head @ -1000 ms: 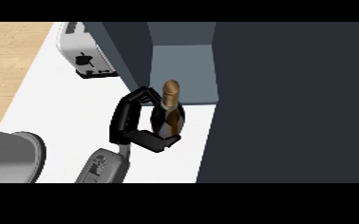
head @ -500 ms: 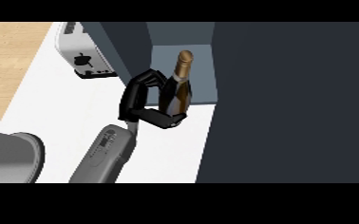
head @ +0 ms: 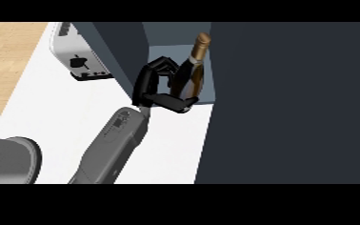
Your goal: Pick up the wine, place it into the cabinet and close the cabinet
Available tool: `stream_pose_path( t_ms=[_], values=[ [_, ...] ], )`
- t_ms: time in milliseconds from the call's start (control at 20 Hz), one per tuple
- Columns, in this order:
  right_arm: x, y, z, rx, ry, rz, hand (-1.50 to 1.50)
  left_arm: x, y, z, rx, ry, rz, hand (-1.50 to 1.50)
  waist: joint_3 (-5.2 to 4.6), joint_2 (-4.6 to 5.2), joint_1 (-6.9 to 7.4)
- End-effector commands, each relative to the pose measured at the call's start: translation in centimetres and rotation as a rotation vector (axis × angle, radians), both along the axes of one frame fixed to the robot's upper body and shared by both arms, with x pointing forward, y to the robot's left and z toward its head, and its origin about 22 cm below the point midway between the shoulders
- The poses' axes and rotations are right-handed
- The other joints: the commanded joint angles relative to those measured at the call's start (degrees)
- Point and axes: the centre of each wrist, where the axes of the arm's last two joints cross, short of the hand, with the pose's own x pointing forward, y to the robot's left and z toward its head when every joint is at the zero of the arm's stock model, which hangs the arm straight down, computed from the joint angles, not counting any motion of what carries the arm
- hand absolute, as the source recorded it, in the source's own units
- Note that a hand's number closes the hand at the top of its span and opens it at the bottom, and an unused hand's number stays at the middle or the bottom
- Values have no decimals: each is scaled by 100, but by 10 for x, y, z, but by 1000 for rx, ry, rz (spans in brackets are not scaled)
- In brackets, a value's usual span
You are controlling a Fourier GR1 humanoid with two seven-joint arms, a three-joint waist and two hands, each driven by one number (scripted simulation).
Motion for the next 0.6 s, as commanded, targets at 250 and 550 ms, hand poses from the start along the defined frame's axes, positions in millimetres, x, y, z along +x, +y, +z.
stream_pose_path(
  t_ms=[250,550],
  values=[
    [-24,2,18,130,-5,90,-150,20,-19,3,13,20,47,150,-2,29,-106],
    [-31,-8,22,122,-13,93,-150,34,-19,3,148,61,81,150,6,48,-214]
  ],
)
